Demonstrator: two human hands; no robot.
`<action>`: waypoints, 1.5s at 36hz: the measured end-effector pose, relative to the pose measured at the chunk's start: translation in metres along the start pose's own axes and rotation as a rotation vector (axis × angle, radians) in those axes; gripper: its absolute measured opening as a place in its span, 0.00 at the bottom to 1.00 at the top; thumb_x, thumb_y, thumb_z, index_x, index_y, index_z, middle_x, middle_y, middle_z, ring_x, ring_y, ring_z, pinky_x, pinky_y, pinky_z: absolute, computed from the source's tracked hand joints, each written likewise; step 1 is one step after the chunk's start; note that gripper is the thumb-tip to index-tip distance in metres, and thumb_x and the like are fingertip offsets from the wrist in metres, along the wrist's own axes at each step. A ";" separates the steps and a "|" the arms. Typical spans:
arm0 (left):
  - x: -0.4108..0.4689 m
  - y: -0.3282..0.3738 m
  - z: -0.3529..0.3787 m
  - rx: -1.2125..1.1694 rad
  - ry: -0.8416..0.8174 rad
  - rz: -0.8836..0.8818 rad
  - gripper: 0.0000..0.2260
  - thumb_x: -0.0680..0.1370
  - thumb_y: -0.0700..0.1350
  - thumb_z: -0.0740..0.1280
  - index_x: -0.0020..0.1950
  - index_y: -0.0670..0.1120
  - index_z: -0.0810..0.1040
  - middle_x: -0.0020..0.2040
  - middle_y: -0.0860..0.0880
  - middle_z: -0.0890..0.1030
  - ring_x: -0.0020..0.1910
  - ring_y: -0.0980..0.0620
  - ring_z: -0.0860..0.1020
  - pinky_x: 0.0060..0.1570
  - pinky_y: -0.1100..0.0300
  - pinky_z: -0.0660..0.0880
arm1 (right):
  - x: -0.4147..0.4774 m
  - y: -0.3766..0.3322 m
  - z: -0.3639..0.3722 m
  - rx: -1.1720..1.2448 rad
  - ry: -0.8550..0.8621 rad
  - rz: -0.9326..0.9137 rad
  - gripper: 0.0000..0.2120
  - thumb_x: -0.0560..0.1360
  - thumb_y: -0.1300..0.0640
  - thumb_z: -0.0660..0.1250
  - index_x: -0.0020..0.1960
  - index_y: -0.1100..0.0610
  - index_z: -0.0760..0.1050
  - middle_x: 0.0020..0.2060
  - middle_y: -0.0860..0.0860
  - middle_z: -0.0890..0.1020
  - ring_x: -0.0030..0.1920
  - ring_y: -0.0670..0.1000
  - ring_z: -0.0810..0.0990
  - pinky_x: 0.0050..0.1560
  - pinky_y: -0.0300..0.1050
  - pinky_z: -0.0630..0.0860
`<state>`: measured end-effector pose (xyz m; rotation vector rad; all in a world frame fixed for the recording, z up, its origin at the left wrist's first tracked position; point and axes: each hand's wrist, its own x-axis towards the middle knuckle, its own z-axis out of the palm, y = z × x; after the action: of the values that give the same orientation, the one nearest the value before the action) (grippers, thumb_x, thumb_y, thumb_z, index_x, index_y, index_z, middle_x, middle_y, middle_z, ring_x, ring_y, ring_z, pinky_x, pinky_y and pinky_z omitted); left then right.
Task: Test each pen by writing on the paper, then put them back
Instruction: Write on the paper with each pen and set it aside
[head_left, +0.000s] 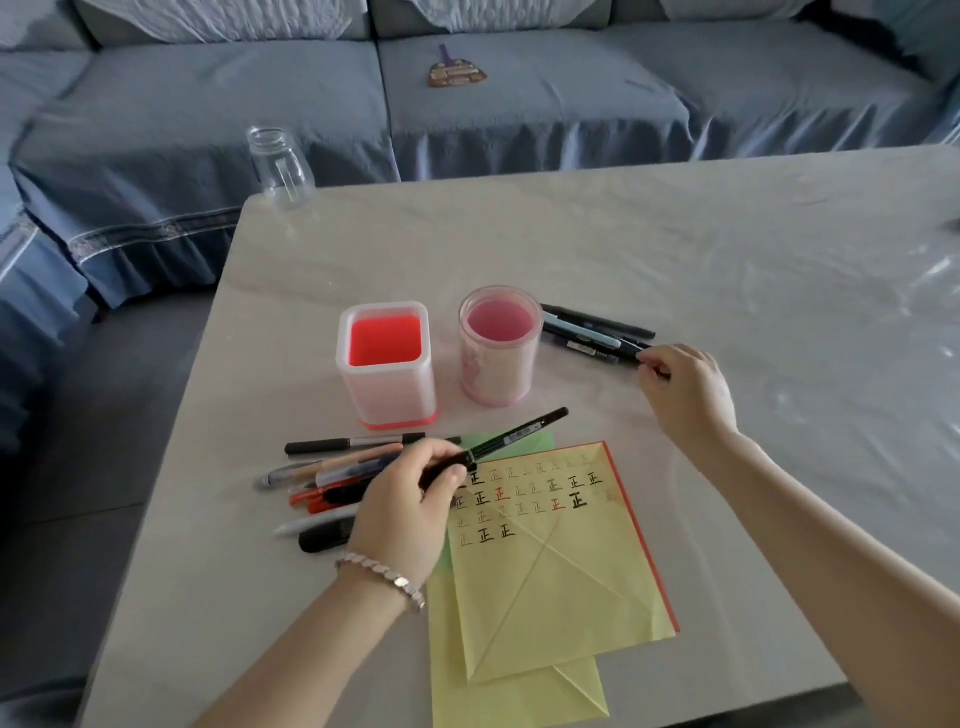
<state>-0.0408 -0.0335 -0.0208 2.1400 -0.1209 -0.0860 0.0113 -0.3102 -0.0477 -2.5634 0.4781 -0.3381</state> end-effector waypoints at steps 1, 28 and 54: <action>-0.001 -0.004 -0.003 0.022 0.013 0.011 0.09 0.76 0.40 0.66 0.43 0.55 0.74 0.41 0.63 0.77 0.43 0.65 0.76 0.42 0.75 0.69 | 0.007 0.001 0.003 -0.045 -0.031 -0.030 0.13 0.75 0.60 0.62 0.58 0.58 0.78 0.56 0.55 0.79 0.59 0.57 0.71 0.56 0.46 0.66; -0.003 -0.076 -0.035 0.521 0.366 0.220 0.13 0.66 0.36 0.73 0.49 0.44 0.81 0.48 0.43 0.78 0.49 0.45 0.72 0.48 0.44 0.72 | -0.045 -0.004 0.003 0.084 0.003 0.183 0.05 0.73 0.62 0.63 0.44 0.61 0.77 0.44 0.56 0.78 0.41 0.56 0.73 0.37 0.43 0.66; -0.044 -0.004 0.004 0.138 -0.237 0.510 0.13 0.79 0.50 0.55 0.50 0.46 0.77 0.39 0.63 0.72 0.38 0.67 0.70 0.39 0.79 0.65 | -0.152 -0.098 -0.025 0.991 -0.500 0.079 0.09 0.76 0.59 0.64 0.38 0.59 0.70 0.20 0.49 0.71 0.22 0.46 0.65 0.26 0.34 0.63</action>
<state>-0.0846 -0.0289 -0.0256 2.1639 -0.8242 -0.0321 -0.1084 -0.1820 0.0025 -1.5666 0.1470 0.1002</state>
